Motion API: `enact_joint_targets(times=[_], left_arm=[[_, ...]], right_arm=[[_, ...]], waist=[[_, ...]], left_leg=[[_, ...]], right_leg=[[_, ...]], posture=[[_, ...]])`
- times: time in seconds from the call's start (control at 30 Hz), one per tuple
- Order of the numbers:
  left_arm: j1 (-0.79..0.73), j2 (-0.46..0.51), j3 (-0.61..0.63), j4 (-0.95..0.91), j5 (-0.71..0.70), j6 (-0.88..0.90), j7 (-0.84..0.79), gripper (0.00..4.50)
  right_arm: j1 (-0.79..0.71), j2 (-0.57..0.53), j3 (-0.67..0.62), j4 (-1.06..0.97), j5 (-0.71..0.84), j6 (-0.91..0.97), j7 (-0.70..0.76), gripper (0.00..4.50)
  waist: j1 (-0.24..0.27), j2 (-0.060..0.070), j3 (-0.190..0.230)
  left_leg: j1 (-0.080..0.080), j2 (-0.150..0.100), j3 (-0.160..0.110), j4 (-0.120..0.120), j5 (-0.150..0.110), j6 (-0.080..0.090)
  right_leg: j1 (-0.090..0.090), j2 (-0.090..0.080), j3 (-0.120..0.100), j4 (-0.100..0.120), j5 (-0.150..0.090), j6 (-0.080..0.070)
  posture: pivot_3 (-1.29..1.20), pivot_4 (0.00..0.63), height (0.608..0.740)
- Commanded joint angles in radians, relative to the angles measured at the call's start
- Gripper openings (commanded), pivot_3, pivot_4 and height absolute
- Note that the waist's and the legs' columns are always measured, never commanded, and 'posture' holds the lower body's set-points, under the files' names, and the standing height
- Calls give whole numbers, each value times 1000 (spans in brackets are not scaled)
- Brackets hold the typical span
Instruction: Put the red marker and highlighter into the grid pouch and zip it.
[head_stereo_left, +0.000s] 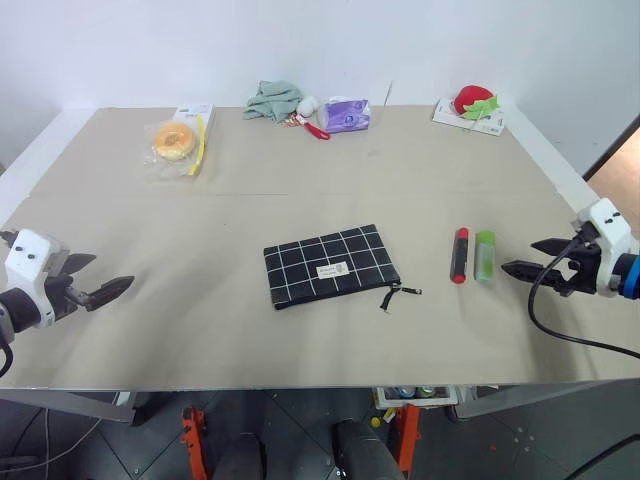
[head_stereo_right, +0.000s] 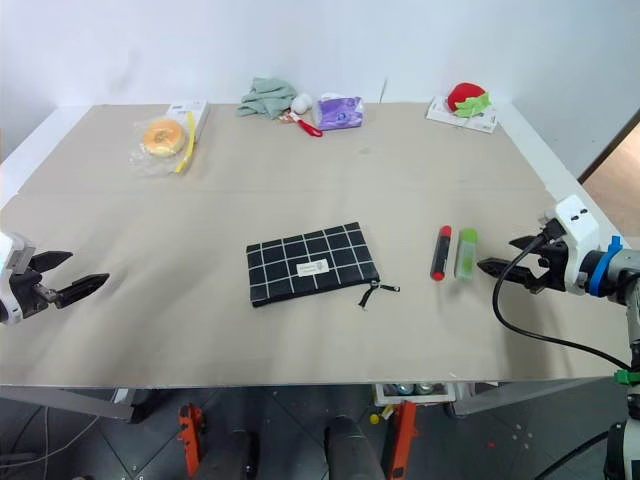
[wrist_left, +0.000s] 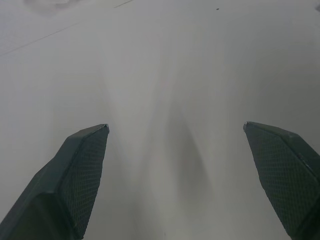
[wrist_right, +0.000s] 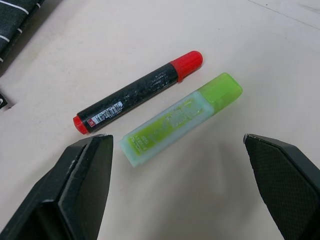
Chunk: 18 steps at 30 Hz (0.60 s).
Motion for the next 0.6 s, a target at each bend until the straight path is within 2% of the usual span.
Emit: enact_joint_targets(times=[0.03, 0.6], left_arm=[[-14, 6, 36, 1, 3, -15, 6, 4459], [-39, 6, 37, -6, -2, 21, 26, 4459]], right_arm=[[-18, -7, -19, -1, 0, -14, 3, 4500], [6, -13, -40, 11, 11, -46, 11, 4500]], waist=[[0, 0, 0], [0, 0, 0]], left_leg=[[0, 0, 0, 0, 0, 0], [0, 0, 0, 1, 0, 0]], right_leg=[[0, 0, 0, 0, 0, 0], [0, 0, 0, 0, 1, 0]], posture=[[0, 150, 739], [0, 150, 739]])
